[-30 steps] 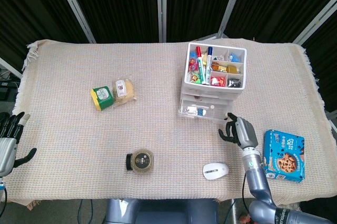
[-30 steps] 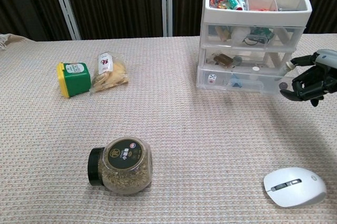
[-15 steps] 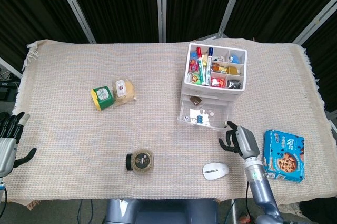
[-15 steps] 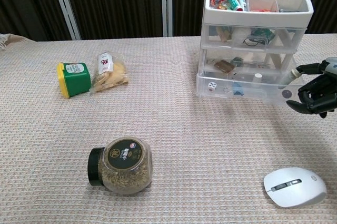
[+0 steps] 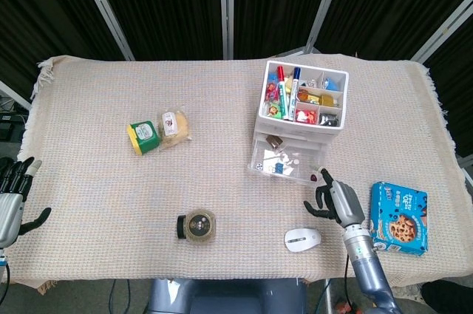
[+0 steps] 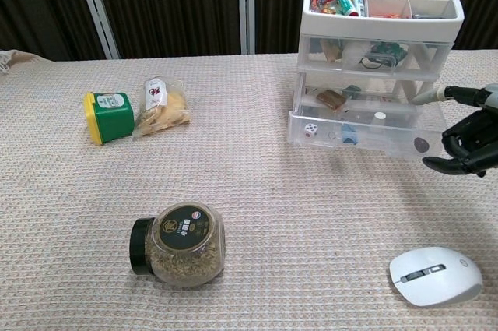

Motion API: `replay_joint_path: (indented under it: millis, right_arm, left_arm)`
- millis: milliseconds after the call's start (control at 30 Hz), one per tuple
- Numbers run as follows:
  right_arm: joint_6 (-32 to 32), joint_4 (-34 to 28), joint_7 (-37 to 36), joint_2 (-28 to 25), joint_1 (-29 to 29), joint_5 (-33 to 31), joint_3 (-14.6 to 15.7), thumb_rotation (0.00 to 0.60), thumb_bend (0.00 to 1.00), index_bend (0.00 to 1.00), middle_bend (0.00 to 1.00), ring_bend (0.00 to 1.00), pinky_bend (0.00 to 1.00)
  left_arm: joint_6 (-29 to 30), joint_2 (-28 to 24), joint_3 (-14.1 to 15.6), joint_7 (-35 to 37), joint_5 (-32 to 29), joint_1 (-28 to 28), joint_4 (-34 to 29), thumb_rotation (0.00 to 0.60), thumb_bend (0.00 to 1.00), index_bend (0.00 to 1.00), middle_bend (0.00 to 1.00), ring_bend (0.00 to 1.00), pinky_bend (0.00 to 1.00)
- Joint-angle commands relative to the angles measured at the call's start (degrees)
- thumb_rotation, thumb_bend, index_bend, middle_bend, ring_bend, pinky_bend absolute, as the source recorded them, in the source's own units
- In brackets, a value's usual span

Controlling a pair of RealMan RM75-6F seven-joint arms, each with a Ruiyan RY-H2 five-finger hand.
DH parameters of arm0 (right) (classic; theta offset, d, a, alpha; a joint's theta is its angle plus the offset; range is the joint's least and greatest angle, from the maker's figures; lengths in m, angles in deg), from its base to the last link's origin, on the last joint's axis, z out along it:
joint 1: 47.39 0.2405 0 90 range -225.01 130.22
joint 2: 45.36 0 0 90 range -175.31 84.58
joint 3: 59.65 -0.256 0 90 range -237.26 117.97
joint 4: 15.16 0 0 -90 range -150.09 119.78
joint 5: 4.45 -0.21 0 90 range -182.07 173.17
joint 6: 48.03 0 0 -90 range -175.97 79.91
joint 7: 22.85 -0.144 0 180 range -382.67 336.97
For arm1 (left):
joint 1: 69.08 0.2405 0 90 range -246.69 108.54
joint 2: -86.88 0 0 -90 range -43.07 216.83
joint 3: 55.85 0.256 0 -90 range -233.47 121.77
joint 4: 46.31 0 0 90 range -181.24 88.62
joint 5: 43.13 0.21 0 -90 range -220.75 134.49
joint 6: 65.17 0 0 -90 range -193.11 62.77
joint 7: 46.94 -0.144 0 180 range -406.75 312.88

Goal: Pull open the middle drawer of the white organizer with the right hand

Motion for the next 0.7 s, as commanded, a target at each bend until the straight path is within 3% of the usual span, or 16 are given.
replay_joint_path:
  millis: [33, 200, 333, 467, 700]
  right_arm:
    - [2.18, -1.82, -0.01, -0.73, -0.60, 2.76, -0.21, 0.600, 0.16, 0.17, 0.81, 0.84, 0.66]
    - [5.45, -2.45, 1.68, -0.70, -0.83, 6.10, -0.91, 0.600, 0.13, 0.31, 0.92, 0.94, 0.70]
    - [6.88, -3.02, 5.48, -0.95, 0.12, 6.79, -2.64, 0.600, 0.10, 0.36, 0.99, 0.99, 0.72]
    - [4.40, -3.91, 15.16, -2.24, 4.23, 1.42, -6.81, 0.600, 0.09, 0.40, 1.00, 1.00, 0.72]
    - [-0.27, -3.45, 25.22, -3.22, 9.51, -7.12, -8.91, 0.600, 0.02, 0.45, 1.00, 1.00, 0.73]
  left_arm:
    - [0.02, 0.02, 0.00, -0.05, 0.00, 0.01, 0.00, 0.600, 0.29, 0.00, 0.00, 0.00, 0.00]
    - [0.02, 0.03, -0.03, -0.11, -0.02, -0.01, -0.02, 0.600, 0.29, 0.00, 0.00, 0.00, 0.00]
    - [0.05, 0.05, 0.00, -0.14, -0.01, 0.03, -0.03, 0.600, 0.29, 0.00, 0.00, 0.00, 0.00]
    - [0.02, 0.03, -0.01, -0.09, -0.04, 0.02, -0.03, 0.600, 0.29, 0.00, 0.00, 0.00, 0.00]
    - [-0.07, -0.04, 0.00, 0.18, -0.04, 0.00, -0.02, 0.600, 0.29, 0.00, 0.00, 0.00, 0.00]
